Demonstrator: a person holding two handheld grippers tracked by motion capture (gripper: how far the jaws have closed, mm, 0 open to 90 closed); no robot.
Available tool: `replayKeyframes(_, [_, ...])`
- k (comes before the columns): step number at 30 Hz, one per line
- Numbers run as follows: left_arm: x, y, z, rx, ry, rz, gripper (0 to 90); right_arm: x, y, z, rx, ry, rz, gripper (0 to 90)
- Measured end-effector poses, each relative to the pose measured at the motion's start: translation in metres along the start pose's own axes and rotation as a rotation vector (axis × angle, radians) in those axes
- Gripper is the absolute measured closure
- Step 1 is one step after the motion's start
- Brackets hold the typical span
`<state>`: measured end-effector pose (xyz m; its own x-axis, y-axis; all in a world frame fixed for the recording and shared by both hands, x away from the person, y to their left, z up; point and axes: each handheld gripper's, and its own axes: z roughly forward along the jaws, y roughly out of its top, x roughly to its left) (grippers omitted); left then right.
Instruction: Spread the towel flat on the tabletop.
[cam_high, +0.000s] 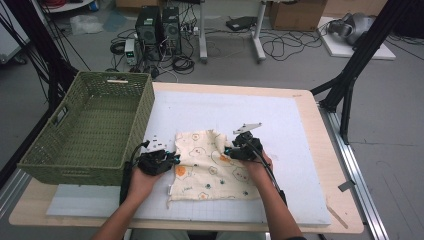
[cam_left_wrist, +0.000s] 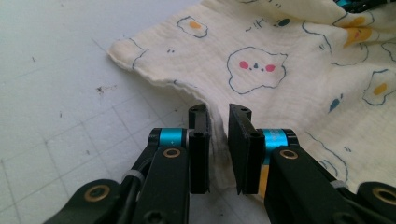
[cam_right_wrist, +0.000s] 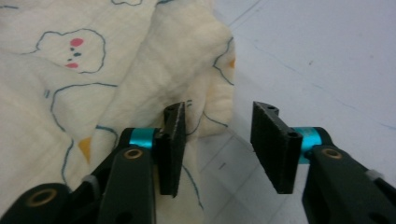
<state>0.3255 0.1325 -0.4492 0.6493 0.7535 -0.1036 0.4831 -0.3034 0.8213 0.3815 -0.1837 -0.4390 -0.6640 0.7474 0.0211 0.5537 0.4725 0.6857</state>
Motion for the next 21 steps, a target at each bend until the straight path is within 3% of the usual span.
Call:
replayKeyframes(2, [0.000,0.000,0.000,-0.001,0.000,0.000,77.9,0.000,0.000,0.000,-0.001,0.020,-0.003,63.3])
replayKeyframes(4, [0.000,0.000,0.000,0.001,0.002,0.001,77.4,-0.001,0.000,0.000,0.000,0.055,-0.005,77.5])
replayKeyframes(5, [0.000,0.000,0.000,0.001,0.002,0.001,77.0,-0.001,0.000,0.000,0.001,0.083,-0.019,86.8])
replayKeyframes(6, [0.000,0.000,0.000,0.001,0.003,0.002,77.0,0.002,0.001,0.000,0.007,0.068,-0.053,87.6])
replayKeyframes(8, [0.000,0.000,0.000,-0.003,0.004,-0.001,77.0,0.008,0.004,-0.001,0.020,-0.035,-0.126,88.4])
replayKeyframes(10, [0.001,0.000,-0.001,-0.003,0.004,-0.003,77.0,0.006,0.004,-0.003,0.019,-0.101,-0.129,88.4])
replayKeyframes(16, [0.000,0.000,0.000,-0.001,-0.001,0.000,77.1,-0.021,0.002,-0.025,-0.006,-0.312,-0.079,88.5])
replayKeyframes(19, [-0.001,0.000,0.001,0.003,-0.003,0.005,77.3,-0.037,0.001,-0.033,0.022,-0.442,-0.048,88.6])
replayKeyframes(21, [-0.001,0.000,0.001,0.000,0.000,0.003,77.1,-0.048,-0.001,-0.032,0.069,-0.477,-0.024,89.7])
